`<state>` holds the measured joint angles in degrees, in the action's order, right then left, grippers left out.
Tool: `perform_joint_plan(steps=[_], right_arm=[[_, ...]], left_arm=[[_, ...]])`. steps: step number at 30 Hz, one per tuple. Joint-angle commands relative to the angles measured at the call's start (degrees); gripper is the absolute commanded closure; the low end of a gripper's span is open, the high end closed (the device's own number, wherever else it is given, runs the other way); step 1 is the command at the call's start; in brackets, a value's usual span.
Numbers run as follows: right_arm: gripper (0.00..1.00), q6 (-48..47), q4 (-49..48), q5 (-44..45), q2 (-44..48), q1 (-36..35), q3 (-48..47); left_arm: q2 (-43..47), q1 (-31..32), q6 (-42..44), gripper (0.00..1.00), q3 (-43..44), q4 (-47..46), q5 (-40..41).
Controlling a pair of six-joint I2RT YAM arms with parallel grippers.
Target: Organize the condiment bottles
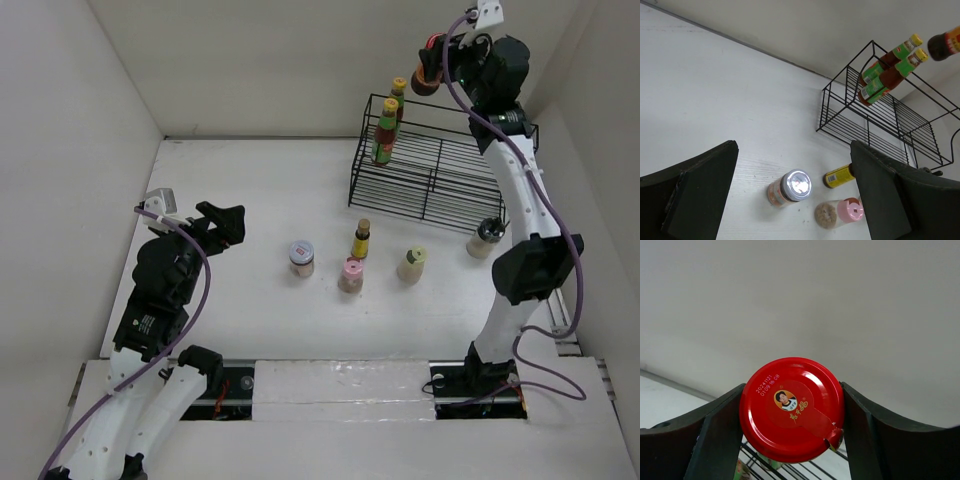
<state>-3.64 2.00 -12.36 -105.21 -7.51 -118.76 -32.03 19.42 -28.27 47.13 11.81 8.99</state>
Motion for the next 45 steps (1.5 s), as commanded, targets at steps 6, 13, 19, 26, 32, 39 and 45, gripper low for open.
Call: perform_joint_plan(steps=[6,13,19,26,32,39,45], right_arm=[[0.65,-0.1,-5.9,-0.3,-2.2,2.2,-7.1],[0.65,0.5,-5.9,-0.8,-2.2,2.8,-1.4],[0.65,1.0,-6.4,-1.5,-1.7,2.8,3.9],[0.65,1.0,-7.6,-1.5,-1.7,3.3,8.0],[0.65,1.0,-7.6,-1.0,-1.7,3.3,10.6],[0.58,2.6,-7.6,-1.7,-3.9,3.3,12.6],[0.34,3.7,-7.6,-2.2,-4.4,3.3,12.6]], left_arm=[[-0.7,-0.2,0.9,0.10,0.1,-2.6,-0.7],[-0.7,-0.2,0.9,0.10,0.1,-2.6,-0.7],[-0.7,-0.2,0.9,0.10,0.1,-2.6,-0.7],[-0.1,-0.2,0.9,0.10,0.1,-2.6,-0.7],[-0.1,-0.2,0.9,0.10,0.1,-2.6,-0.7],[-0.1,-0.2,0.9,0.10,0.1,-2.6,-1.3],[0.4,-0.2,0.9,0.10,0.1,-2.6,-1.3]])
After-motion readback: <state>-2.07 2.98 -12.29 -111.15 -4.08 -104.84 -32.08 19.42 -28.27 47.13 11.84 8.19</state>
